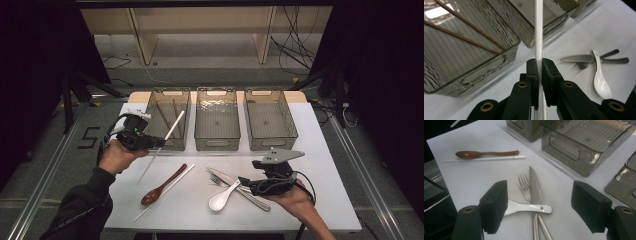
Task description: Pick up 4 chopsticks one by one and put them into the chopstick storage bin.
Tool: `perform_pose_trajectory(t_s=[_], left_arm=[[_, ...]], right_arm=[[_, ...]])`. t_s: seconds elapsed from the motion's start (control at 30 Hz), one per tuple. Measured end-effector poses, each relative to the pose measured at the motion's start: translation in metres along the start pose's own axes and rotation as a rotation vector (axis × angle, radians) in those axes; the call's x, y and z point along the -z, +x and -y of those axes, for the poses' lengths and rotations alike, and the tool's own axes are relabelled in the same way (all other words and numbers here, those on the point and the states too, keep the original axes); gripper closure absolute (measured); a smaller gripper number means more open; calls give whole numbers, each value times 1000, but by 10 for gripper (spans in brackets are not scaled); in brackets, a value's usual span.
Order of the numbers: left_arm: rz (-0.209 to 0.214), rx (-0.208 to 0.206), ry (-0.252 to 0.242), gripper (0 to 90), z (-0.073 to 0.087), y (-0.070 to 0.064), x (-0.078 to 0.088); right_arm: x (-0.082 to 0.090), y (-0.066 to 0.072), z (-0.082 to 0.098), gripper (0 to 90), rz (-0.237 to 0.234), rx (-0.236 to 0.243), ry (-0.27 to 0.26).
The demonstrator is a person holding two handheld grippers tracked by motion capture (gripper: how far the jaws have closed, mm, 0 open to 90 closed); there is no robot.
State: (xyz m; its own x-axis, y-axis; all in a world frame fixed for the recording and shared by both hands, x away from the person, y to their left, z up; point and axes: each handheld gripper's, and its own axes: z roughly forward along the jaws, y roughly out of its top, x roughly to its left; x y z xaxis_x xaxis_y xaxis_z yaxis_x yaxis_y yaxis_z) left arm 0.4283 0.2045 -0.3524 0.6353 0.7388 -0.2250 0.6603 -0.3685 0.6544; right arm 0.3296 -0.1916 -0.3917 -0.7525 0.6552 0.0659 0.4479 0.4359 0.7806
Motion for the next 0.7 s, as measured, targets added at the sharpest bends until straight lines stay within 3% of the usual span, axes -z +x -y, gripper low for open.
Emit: perform_pose_trajectory(t_s=[0.33,0.7], left_arm=[[-6,48,-74,836,-11,15,3],[-22,85,-111,836,-23,30,-1]], right_arm=[[5,-1,1,298,-14,-15,-41],[13,-6,7,293,-6,-61,-88]])
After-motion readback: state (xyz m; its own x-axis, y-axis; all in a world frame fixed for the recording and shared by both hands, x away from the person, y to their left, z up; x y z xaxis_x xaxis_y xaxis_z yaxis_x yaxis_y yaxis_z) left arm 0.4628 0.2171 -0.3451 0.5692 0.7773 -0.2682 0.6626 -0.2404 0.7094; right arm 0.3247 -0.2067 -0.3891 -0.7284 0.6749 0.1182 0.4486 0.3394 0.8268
